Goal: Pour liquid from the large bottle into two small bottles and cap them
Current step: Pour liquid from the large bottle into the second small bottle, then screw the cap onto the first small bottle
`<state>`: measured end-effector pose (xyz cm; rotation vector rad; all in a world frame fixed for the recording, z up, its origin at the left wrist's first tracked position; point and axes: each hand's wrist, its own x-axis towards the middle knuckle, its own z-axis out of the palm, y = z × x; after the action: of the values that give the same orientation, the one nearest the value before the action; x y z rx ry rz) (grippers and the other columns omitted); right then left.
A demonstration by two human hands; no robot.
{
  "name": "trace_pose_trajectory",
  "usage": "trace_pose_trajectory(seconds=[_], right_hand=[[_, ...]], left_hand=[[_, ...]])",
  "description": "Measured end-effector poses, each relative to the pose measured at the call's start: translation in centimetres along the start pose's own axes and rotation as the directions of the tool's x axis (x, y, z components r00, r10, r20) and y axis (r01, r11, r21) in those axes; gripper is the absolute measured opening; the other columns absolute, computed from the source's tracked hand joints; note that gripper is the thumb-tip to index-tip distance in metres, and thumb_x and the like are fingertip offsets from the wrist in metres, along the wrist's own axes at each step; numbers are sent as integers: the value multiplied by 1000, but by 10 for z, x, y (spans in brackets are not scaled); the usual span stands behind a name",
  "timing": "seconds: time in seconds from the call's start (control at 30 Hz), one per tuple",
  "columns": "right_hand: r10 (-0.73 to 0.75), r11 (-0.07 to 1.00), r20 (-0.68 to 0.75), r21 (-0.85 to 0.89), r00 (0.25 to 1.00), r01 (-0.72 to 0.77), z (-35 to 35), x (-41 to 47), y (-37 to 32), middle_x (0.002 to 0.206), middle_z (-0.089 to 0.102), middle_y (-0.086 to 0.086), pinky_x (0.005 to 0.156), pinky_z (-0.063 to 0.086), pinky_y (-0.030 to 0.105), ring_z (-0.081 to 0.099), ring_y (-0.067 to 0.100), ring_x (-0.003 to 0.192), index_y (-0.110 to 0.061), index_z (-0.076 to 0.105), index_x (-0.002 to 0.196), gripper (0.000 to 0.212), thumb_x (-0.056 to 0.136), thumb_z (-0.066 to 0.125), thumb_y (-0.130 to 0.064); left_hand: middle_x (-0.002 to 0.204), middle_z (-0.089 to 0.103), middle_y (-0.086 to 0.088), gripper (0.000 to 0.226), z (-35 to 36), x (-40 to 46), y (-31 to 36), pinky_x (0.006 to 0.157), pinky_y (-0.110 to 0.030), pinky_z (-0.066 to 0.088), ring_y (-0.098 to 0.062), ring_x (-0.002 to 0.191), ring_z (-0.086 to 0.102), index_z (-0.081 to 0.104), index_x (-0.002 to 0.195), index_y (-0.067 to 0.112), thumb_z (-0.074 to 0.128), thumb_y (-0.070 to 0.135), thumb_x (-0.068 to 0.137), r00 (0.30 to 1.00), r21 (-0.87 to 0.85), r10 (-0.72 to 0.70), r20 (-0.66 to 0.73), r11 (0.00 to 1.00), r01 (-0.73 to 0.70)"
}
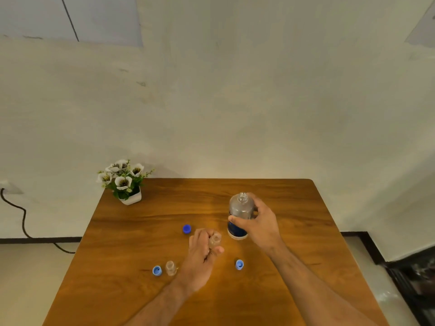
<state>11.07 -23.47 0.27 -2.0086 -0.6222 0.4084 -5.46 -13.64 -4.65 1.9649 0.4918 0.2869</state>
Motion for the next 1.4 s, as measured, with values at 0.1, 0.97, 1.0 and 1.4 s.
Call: trace_pose_trajectory(seconds=[0.1,0.97,1.0,1.4], right_hand=[[11,1000,-4,-3,1000,-11,13,14,9,112,52,-28,79,47,11,54,5,108,-41,48,129,79,64,91,-33],[127,990,108,-78,986,-119,52,75,70,110,56,-21,77,43,7,57,3,102,-33,51,131,80,63,92,-30],[129,989,112,-82,985,-121,52,74,70,111,58,-19,78,45,9,58,4,102,-33,51,129,78,63,92,-30],[138,990,134,-56,981,-132,51,67,75,116,61,-14,90,51,21,60,7,106,-34,50,129,80,62,93,-26]], left_hand=[[115,48,14,22,7,1,-9,94,-26,46,1,113,45,43,107,44,57,32,96,998,-33,-54,10,998,54],[114,59,19,35,60,21,-74,102,-29,50,4,110,59,55,105,44,77,29,82,928,-39,-359,103,931,364],[113,59,19,35,61,21,-74,101,-29,50,4,110,59,56,105,44,77,29,82,929,-42,-356,104,931,362],[111,57,22,40,73,18,-76,98,-25,50,5,108,57,55,104,50,80,38,75,930,5,-350,117,936,352]])
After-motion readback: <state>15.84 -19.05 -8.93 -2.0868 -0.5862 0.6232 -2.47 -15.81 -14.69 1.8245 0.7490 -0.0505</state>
